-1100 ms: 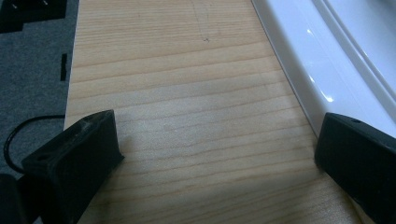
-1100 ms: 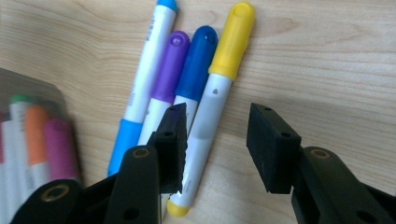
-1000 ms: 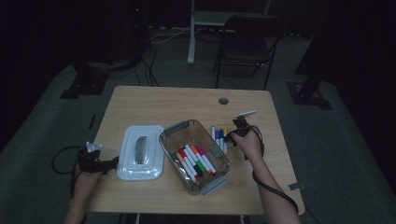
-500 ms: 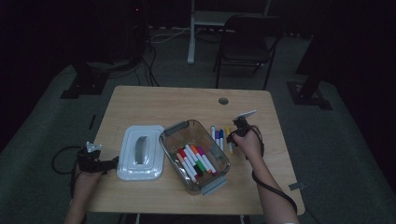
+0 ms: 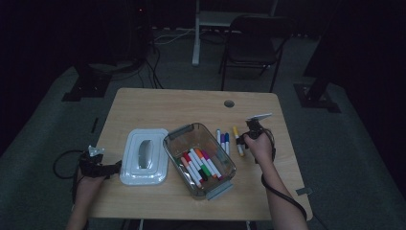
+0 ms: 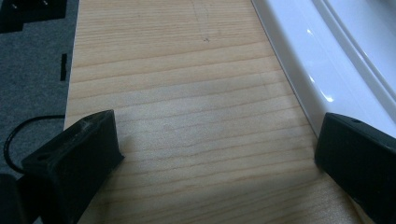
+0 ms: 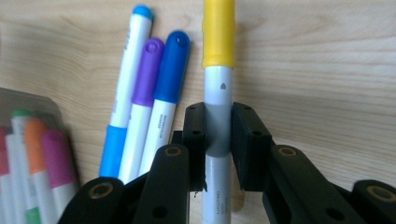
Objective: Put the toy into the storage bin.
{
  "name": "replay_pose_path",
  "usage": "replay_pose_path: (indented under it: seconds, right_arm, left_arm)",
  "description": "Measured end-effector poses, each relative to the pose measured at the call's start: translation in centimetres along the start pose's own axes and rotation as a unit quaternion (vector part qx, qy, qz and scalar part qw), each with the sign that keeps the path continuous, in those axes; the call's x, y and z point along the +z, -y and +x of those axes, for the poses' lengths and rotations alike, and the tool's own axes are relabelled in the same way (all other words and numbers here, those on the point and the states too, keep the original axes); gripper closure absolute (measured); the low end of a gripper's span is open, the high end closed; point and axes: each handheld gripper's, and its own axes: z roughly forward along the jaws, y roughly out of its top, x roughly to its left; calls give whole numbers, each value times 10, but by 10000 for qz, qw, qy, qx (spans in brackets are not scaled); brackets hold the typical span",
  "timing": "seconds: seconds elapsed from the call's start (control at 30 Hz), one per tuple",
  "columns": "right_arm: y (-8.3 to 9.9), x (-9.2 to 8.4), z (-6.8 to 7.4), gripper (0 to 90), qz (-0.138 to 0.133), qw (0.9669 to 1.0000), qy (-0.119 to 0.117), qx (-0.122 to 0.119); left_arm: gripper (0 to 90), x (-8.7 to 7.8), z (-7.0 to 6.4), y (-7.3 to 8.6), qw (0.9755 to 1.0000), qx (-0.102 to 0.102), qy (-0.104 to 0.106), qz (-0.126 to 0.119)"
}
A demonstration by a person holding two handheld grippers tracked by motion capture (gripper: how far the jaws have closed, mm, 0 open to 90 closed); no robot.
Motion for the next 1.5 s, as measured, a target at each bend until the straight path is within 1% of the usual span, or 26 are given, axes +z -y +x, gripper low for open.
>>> replay_pose_path:
  seconds: [0.1,0.13,0.2,0.3,0.33,0.43,0.5,0.57,0.63,0.67,0.73,0.8,0.83,0.93,1.13,1.3,1.47,1.5]
  right_arm:
    - [0,-11,1,768,-101,9999,-110,11]
    - [0,-15,2,768,-139,9997,-187,20]
    - [-1,-24,6,768,-220,9995,-226,-38]
    - [-1,-40,14,768,-360,9986,-376,-134]
    - [0,-46,17,769,-433,9980,-425,-181]
    - [2,-60,28,768,-531,9964,-564,-345]
    - [4,-69,37,768,-565,9953,-615,-499]
    - [6,-77,47,768,-626,9932,-719,-666]
    - [9,-82,56,768,-644,9918,-759,-800]
    - [10,-85,61,768,-651,9909,-818,-844]
    - [12,-88,70,768,-627,9891,-904,-982]
    - [15,-91,80,768,-613,9858,-1066,-1140]
    - [17,-92,84,768,-598,9848,-1117,-1185]
    - [20,-92,95,768,-563,9820,-1211,-1337]
    - [26,-94,118,768,-471,9768,-1336,-1604]
    - [30,-93,136,768,-328,9728,-1398,-1820]
    - [34,-88,155,768,-124,9672,-1440,-2087]
    - [35,-86,159,768,-90,9665,-1429,-2128]
  left_arm:
    - [4,0,0,0,10000,0,0,-1]
    - [4,0,0,0,10000,-1,0,-1]
    - [4,0,0,0,10000,0,0,-1]
    - [4,0,0,0,10000,-1,0,-1]
    - [4,0,0,0,10000,0,0,0]
    - [4,0,0,0,10000,0,0,-1]
    - [4,0,0,0,10000,0,0,-1]
    - [5,0,0,0,10000,0,1,1]
    - [5,0,0,0,10000,0,0,-1]
    - [4,0,0,0,10000,0,-1,-2]
    - [4,0,0,0,10000,2,0,1]
    - [4,0,0,0,10000,8,-3,-4]
    - [4,0,0,0,10000,7,-3,-5]
    - [4,0,0,0,10000,19,-3,6]
    - [5,0,0,0,10000,7,-5,-6]
    - [4,0,0,0,10000,6,-1,1]
    - [5,0,0,0,10000,5,-1,1]
    - [4,0,0,0,10000,6,-1,2]
